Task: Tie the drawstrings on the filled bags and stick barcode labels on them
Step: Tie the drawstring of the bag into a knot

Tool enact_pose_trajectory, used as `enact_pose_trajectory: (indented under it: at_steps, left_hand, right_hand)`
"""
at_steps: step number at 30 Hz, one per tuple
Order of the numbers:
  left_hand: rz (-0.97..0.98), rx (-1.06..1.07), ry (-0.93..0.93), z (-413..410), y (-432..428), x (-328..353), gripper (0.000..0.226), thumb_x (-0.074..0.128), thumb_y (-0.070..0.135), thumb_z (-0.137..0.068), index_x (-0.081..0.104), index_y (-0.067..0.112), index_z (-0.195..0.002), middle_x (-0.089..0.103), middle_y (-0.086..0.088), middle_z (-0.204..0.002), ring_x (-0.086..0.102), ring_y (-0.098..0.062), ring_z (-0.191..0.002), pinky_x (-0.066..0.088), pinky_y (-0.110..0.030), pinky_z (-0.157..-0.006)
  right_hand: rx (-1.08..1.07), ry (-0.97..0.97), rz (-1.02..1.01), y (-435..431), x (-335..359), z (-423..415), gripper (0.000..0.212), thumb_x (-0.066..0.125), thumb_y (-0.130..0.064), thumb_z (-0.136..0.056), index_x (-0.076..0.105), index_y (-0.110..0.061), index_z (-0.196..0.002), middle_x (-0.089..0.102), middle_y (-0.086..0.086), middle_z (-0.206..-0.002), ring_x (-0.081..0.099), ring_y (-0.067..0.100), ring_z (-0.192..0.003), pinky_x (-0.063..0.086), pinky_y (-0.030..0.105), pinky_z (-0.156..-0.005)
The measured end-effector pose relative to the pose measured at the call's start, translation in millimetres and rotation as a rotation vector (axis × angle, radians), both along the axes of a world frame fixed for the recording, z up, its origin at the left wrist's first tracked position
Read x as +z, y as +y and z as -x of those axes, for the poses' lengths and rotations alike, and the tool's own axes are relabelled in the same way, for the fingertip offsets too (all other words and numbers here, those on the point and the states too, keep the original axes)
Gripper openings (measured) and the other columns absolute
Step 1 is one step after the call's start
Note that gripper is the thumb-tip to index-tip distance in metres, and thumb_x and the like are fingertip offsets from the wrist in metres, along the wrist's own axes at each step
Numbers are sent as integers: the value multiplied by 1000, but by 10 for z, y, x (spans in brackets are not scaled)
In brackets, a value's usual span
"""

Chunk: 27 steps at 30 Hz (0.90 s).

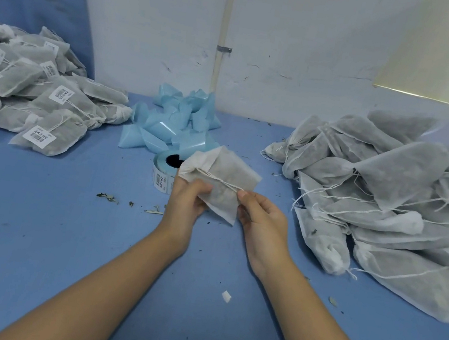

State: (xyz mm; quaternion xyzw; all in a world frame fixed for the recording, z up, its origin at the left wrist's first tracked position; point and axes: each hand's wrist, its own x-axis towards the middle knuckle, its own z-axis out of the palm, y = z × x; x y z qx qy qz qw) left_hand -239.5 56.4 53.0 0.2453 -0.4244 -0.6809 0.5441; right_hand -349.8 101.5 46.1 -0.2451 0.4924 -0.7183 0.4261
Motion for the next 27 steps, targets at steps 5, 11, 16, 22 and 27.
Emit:
enact_pose_trajectory:
  at_steps: [5,11,16,22,27]
  left_hand:
    - [89,76,-249,44,22,-32,56,72,11,-81,43,14,-129,64,-6,-120,62,-19,-110,49,-38,-97]
    - [27,60,-151,0,-16,-10,18,65,14,-88,65,11,-105,72,-11,-104,67,-28,-101,52,-40,-91]
    - [-42,100,-82,-22,-32,10,11,66,14,-87,68,16,-98,73,-6,-101,68,-25,-99,52,-39,-90]
    - [91,338,-261,-156,-126,47,22,55,2,-86,57,17,-70,57,9,-64,54,-4,-59,44,-22,-59]
    - [591,535,-878,-285,-146,-18,21,41,16,-84,56,15,-70,52,13,-77,46,-12,-67,33,-30,-59]
  right_hand:
    - [7,-12,-1,13,5,-2,3,67,-8,-86,67,-5,-88,64,12,-87,56,22,-86,49,29,-83]
    - [29,87,-18,11,-6,-24,3,70,-9,-83,67,-9,-84,69,4,-78,64,17,-79,53,30,-83]
    - [86,271,-69,25,1,-32,9,70,-9,-82,66,-13,-75,66,3,-75,61,17,-79,51,32,-83]
    - [66,210,-60,-1,1,-2,10,65,-1,-84,61,-7,-77,66,0,-74,62,12,-69,52,30,-84]
    - [59,191,-49,-15,-14,1,8,64,0,-85,60,-5,-79,67,-2,-77,63,7,-62,54,29,-82]
